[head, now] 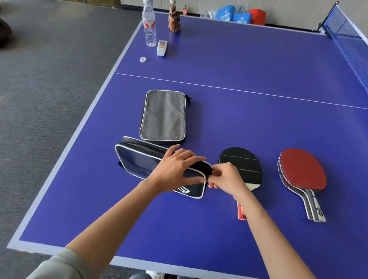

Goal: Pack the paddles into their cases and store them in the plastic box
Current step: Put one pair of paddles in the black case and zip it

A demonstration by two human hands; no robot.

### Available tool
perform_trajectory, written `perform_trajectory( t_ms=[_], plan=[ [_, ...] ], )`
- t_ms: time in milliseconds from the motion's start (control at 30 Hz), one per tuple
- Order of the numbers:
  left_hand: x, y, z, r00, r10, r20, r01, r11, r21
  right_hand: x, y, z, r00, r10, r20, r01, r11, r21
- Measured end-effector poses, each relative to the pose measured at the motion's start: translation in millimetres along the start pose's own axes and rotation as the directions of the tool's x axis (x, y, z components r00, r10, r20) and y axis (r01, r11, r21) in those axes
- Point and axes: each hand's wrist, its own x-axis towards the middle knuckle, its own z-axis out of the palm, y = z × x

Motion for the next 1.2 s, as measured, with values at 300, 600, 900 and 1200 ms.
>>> perform_trajectory(
  t_ms=[300, 600, 900, 1200],
  plan=[
    [3, -8, 8, 0.971, -0.07, -0.228, 0.05, 0.994, -0.096, 10, 23, 6, 0.999, 0.05, 0.022, -0.052, 0.758, 0.651],
    [8, -18, 7, 0.931, -0.162, -0.327, 0.111, 0.979, -0.169, 13, 51, 27, 0.97, 0.23, 0.076, -0.203, 0.601, 0.773],
    [7, -17, 9, 0.922, -0.166, -0.349, 0.082, 0.966, -0.244, 22, 66, 70, 0.943, 0.332, 0.007, -0.286, 0.799, 0.529],
    [8, -9, 19, 0.982, 0.081, -0.168, -0.107, 0.984, -0.146, 32, 14, 10, 0.999, -0.005, -0.04, 0.024, 0.867, 0.497]
  ],
)
